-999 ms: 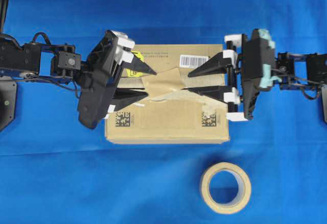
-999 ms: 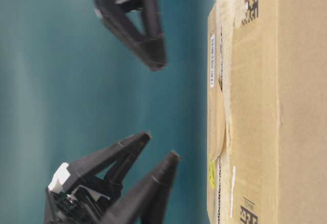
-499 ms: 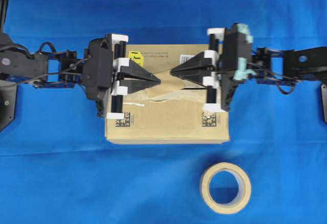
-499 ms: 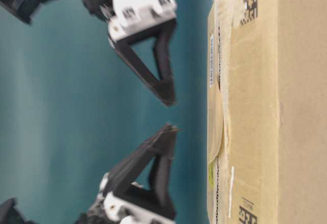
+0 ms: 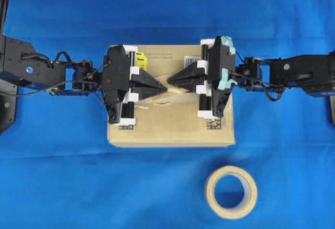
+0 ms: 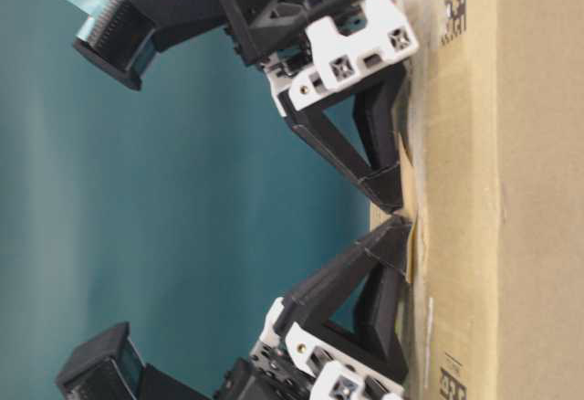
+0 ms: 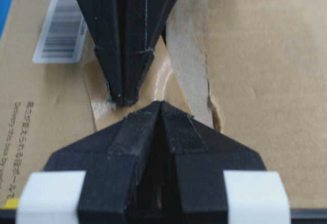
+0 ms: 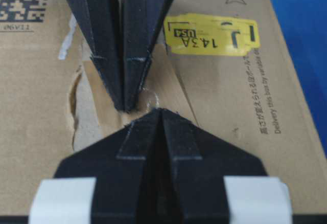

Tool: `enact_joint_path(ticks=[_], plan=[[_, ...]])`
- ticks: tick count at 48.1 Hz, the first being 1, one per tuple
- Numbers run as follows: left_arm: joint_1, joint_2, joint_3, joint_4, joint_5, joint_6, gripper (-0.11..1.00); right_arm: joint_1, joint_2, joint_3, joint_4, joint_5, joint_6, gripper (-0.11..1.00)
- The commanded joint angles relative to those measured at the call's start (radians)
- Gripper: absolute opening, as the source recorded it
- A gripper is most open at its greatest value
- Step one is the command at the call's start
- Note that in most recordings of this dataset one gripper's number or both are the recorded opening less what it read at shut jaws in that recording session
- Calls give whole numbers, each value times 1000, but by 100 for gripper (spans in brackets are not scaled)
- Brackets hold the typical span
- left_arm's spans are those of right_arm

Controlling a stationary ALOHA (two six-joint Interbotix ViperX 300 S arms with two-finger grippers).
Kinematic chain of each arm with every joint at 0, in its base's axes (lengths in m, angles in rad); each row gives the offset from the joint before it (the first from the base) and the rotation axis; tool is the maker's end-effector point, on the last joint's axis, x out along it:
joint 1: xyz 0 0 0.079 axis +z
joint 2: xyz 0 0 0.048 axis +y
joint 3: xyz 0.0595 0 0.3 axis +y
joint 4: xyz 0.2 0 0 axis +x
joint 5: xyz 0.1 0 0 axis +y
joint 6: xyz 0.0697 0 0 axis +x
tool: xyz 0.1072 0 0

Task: Apply tape along the seams of the closed cardboard box to seal it securely.
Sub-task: 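Press down on the taped seam with both grippers from either side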

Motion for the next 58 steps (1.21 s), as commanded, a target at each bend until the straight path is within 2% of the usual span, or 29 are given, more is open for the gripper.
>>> enact_joint_path(ticks=[1,18,40,47,58], plan=[[14,-11,3,-2,-8,-2,0,-3,0,-18,3,-8,2,0],[41,-8,48,-5,-34,-8,0,-3,0,-3,8,-3,2,0],[60,-67,160,-8,-28,-94,0,-12,-86,107,43,-2,5,0],[40,-101,138,-6,-44,-97,0,-3,-143,112,41,-2,6,0],[-34,-156,55,0,-100,-52,0,20,-213,69,15,0,-5,0]])
